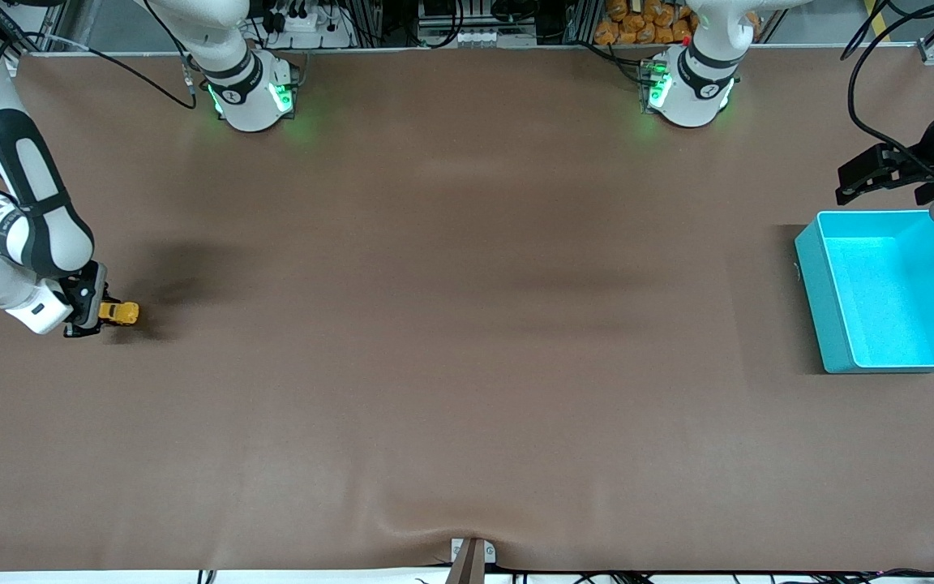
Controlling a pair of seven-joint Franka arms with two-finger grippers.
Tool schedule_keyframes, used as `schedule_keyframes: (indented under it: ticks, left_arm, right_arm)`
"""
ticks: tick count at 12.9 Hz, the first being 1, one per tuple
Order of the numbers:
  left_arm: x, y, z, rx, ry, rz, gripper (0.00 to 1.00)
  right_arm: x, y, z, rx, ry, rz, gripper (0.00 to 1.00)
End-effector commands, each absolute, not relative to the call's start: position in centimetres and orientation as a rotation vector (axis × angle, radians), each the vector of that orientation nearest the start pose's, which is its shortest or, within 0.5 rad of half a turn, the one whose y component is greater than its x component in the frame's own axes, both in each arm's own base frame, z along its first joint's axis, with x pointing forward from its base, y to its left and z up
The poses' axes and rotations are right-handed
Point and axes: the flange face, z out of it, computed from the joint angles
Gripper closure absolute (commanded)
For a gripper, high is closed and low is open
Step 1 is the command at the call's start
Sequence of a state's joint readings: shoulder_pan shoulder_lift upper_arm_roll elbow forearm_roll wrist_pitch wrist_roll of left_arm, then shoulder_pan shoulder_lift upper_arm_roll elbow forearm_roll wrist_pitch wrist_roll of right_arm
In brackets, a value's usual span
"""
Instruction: Wind and store yellow beetle car
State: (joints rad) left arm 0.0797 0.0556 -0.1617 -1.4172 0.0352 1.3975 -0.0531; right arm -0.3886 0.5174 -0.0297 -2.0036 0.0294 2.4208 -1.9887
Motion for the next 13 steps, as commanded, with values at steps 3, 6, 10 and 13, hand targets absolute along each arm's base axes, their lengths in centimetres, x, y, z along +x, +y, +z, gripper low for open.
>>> schedule_keyframes:
  ticks: [3, 6, 10, 13]
  left_arm:
    - [55.2, -3.7, 65.4, -3.099, 0.052, 0.090, 0.00]
    - [55.2, -3.8, 65.4, -3.099, 0.057, 0.090, 0.00]
    - [55.2, -3.8, 65.3, -3.099, 0.057, 0.093, 0.00]
    - [55.2, -3.8, 65.3, -3.098, 0.050, 0.092, 0.00]
  right_arm:
    - [53.7, -25.3, 14.9, -2.130, -2.117, 0.062, 0.70]
    - [54.8, -25.3, 16.1, -2.145, -2.136, 0.048, 0.41]
    - [57.3, -26.1, 20.0, -2.099, -2.058, 0.074, 0.00]
    - [59.3, -26.5, 23.5, -2.110, -2.019, 0.083, 0.00]
